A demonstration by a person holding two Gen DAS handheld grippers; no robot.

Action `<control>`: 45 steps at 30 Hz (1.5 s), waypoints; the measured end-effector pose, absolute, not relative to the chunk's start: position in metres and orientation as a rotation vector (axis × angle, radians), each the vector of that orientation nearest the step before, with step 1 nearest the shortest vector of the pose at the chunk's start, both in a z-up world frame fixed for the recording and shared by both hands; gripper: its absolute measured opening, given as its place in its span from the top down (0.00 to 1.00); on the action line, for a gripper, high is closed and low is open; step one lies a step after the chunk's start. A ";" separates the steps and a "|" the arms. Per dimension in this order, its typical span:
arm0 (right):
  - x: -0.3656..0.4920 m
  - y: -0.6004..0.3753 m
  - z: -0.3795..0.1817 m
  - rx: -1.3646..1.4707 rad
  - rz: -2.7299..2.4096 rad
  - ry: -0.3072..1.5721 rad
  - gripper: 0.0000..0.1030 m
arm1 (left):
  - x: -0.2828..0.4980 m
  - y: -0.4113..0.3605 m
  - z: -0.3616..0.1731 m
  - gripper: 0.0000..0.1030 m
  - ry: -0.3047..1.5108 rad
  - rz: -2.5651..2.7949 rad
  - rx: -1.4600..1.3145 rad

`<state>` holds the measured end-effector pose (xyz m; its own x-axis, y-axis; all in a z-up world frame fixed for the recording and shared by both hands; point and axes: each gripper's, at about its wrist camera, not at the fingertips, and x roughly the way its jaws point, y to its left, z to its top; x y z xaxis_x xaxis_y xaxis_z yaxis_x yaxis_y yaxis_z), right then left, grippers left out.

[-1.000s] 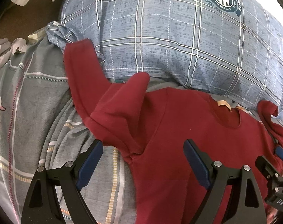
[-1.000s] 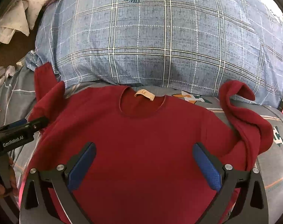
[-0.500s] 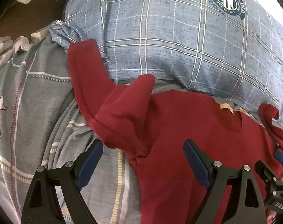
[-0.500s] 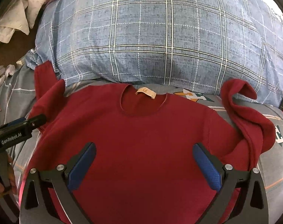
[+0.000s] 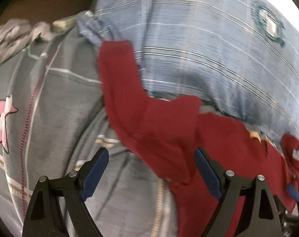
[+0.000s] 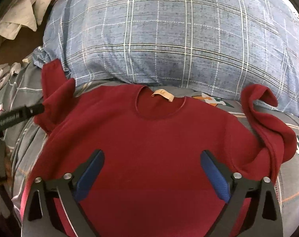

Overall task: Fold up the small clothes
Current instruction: 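Grasp the sweater sleeve cuff with the right gripper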

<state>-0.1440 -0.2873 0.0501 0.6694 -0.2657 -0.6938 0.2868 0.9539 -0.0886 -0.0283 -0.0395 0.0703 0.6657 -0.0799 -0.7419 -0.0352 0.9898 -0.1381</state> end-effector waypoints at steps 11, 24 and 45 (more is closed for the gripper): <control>-0.132 -0.270 0.063 0.107 -0.174 0.778 0.14 | 0.001 -0.016 0.051 0.14 0.913 0.033 -0.230; 0.041 -0.174 0.076 0.105 0.177 0.821 0.37 | -0.014 0.005 0.069 0.14 0.876 0.155 -0.142; 0.201 -0.062 0.010 0.164 0.286 0.904 0.66 | -0.016 0.035 0.070 0.14 0.875 0.253 -0.233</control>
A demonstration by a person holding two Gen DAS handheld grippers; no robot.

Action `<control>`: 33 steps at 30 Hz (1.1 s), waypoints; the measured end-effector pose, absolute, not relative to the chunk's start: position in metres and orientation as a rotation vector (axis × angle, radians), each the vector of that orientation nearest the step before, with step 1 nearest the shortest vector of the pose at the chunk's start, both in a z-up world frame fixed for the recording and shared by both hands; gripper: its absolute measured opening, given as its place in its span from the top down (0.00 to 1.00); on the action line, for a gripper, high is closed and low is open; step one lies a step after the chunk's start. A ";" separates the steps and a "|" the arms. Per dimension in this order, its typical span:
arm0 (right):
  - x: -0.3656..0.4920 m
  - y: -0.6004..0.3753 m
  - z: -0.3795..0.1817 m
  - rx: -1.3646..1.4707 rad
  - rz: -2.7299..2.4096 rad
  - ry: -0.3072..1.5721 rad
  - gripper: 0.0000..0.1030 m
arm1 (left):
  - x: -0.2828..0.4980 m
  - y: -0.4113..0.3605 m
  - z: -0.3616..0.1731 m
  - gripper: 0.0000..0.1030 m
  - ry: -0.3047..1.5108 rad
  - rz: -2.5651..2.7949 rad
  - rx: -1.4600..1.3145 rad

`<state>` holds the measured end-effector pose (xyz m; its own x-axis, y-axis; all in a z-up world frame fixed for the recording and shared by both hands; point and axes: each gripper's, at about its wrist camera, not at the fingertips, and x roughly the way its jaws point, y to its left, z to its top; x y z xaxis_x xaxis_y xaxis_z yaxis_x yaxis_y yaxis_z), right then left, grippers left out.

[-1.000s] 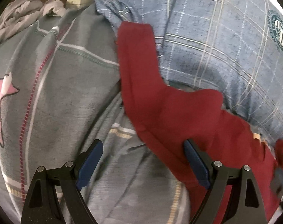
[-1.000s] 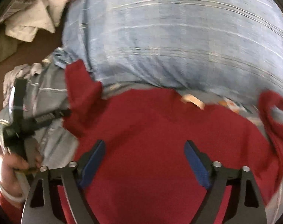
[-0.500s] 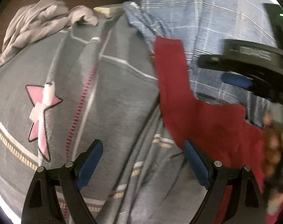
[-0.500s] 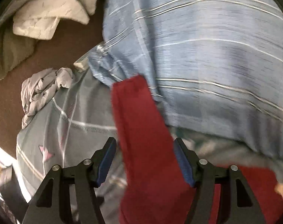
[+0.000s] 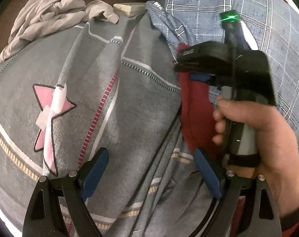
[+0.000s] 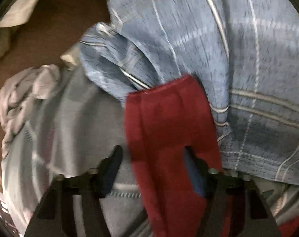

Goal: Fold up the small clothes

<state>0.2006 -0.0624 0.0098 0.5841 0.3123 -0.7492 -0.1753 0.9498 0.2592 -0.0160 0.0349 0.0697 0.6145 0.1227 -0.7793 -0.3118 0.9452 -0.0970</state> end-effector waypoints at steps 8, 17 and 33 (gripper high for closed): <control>0.145 -0.098 0.065 0.191 0.315 0.820 0.91 | -0.012 0.044 0.073 0.14 0.849 0.240 -0.285; 0.021 -0.175 0.169 0.249 0.329 0.635 0.91 | -0.019 0.028 0.080 0.14 0.838 0.213 -0.245; -0.141 -0.363 0.075 0.225 -0.249 0.849 0.91 | -0.033 -0.040 0.084 0.14 0.821 0.075 -0.090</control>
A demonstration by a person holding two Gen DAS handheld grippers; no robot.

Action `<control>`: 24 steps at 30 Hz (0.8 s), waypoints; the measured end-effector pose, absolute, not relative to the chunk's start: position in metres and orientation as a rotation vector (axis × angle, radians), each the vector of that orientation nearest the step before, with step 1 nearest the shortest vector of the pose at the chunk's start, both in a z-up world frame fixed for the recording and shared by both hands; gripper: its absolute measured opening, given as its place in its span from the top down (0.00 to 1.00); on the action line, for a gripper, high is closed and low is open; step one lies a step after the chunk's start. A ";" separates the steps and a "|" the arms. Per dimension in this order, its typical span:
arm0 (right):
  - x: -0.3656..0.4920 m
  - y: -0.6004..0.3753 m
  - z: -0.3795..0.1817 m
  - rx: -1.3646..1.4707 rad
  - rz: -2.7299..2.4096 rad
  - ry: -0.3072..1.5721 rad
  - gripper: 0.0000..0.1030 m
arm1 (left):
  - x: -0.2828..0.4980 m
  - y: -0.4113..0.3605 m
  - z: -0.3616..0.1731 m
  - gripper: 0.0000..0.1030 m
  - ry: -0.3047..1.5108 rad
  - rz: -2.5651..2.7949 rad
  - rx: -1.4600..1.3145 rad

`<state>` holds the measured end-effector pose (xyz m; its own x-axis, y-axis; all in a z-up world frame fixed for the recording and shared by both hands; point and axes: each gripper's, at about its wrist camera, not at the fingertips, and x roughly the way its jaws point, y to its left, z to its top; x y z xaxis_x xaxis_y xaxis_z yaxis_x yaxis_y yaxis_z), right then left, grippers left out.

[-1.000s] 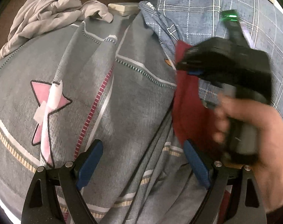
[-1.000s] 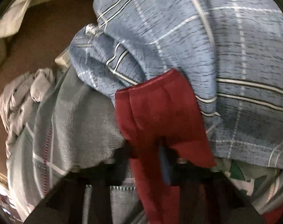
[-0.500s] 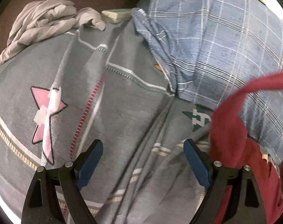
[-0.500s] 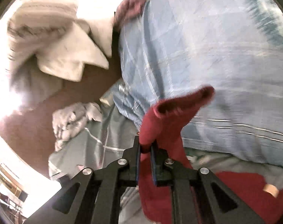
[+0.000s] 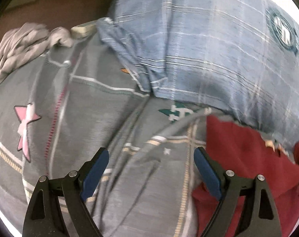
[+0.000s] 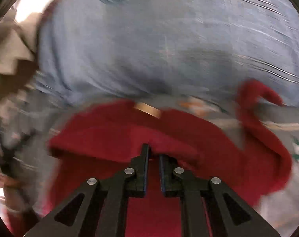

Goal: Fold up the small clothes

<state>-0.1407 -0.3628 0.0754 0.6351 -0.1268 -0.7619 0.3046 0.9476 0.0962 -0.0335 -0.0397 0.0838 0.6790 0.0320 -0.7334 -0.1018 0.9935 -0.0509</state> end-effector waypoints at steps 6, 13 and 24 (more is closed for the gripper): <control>-0.159 -0.356 0.078 0.162 -0.269 0.916 0.79 | -0.023 -0.057 0.070 0.14 0.873 0.023 -0.050; -0.187 -0.424 0.080 0.575 -0.291 0.795 0.34 | -0.019 -0.067 0.068 0.14 0.865 -0.013 -0.034; -0.167 -0.433 0.064 0.859 -0.134 0.755 0.29 | -0.022 -0.073 0.068 0.14 0.826 -0.078 -0.074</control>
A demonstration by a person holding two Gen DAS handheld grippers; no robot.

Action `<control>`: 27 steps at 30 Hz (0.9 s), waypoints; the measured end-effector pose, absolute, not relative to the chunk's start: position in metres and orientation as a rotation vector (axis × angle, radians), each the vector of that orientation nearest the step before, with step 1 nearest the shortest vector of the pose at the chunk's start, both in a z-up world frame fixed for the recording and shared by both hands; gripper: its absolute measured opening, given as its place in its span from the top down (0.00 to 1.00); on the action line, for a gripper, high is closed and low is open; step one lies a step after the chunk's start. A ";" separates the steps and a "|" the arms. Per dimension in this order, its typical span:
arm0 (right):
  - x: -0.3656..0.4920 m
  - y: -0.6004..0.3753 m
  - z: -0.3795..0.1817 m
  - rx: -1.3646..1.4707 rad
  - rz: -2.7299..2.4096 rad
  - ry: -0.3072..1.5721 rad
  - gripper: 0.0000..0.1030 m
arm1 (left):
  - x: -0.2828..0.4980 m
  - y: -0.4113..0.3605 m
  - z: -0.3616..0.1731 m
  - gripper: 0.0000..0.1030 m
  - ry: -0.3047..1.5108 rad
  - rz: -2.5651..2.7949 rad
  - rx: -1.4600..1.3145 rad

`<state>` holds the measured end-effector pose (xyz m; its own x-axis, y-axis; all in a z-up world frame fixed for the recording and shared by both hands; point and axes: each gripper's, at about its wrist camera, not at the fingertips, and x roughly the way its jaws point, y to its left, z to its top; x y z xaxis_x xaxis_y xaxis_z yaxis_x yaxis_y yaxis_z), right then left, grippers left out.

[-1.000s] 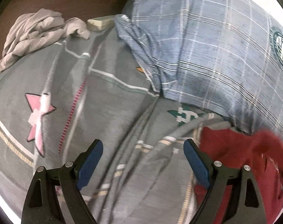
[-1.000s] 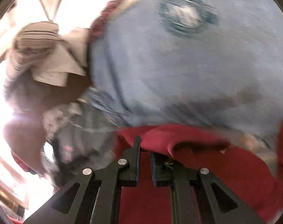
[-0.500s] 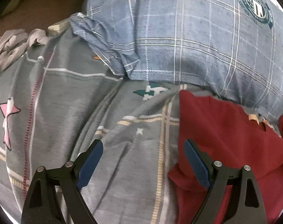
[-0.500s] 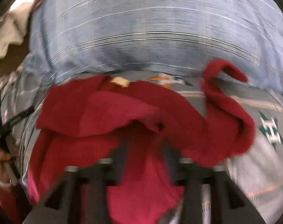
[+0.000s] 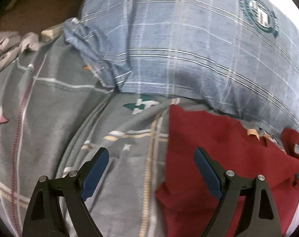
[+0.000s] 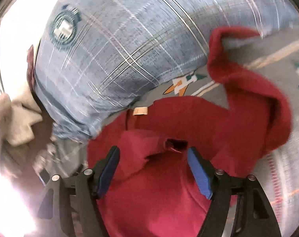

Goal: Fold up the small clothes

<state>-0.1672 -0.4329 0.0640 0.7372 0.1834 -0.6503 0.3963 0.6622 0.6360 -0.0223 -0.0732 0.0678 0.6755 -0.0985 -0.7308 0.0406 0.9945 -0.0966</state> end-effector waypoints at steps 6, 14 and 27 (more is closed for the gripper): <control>-0.143 -0.443 0.034 1.016 -0.094 0.776 0.33 | -0.021 -0.093 0.055 0.14 0.872 -0.122 0.012; -0.158 -0.395 0.074 0.391 -0.292 0.810 0.83 | -0.008 -0.085 0.049 0.14 0.909 -0.050 0.012; -0.160 -0.369 0.091 0.216 -0.323 0.821 0.48 | -0.003 -0.086 0.034 0.13 0.944 0.052 0.130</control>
<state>-0.1599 -0.3689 0.0905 0.6369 -0.1971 -0.7453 0.3628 0.9296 0.0642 -0.0031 -0.0863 0.0344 0.5861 0.1015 -0.8038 0.0118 0.9909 0.1338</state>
